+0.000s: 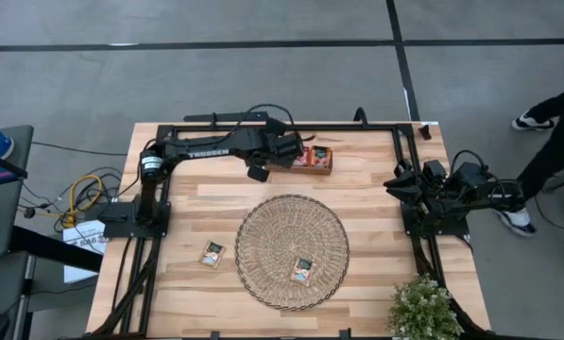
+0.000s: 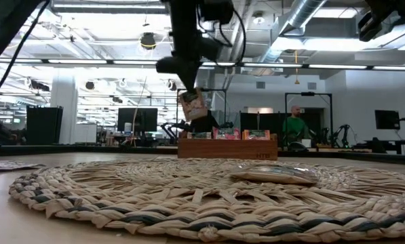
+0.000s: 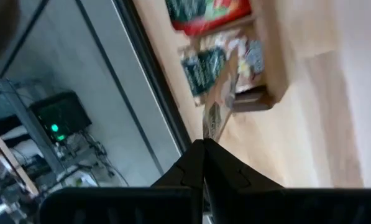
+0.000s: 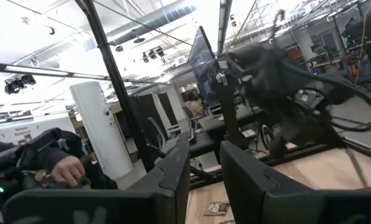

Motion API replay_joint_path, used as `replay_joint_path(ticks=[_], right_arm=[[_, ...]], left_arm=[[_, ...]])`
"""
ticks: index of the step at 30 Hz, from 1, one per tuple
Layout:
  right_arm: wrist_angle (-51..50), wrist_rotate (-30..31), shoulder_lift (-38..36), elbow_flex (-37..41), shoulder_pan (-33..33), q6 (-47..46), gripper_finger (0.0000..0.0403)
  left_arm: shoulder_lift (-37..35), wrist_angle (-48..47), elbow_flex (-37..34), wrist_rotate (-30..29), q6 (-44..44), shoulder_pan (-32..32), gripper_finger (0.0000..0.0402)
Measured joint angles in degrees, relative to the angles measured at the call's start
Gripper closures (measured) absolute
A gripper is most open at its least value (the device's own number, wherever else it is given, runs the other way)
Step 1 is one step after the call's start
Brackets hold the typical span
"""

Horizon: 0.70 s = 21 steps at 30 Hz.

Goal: Pick & Place Tea
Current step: Put the brown tea bag into the left section of the wooden organizer

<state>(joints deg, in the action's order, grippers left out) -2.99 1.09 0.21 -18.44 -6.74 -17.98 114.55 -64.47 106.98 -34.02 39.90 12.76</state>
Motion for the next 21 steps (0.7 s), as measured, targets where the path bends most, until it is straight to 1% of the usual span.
replay_joint_path(ticks=[8, 17, 21], right_arm=[[0.0, 0.1, 0.0, 0.0, 0.0, 0.0, 0.0321], [0.0, 0.3, 0.0, 0.0, 0.0, 0.0, 0.0321], [0.0, 0.3, 0.0, 0.0, 0.0, 0.0, 0.0321]], left_arm=[[3.7, 1.3, 0.0, -0.5, 1.7, 3.1, 0.0402], [6.4, 3.0, 0.0, -0.9, 4.5, 2.9, 0.0402], [6.5, 3.0, 2.3, -1.2, 4.5, 2.8, 0.0402]])
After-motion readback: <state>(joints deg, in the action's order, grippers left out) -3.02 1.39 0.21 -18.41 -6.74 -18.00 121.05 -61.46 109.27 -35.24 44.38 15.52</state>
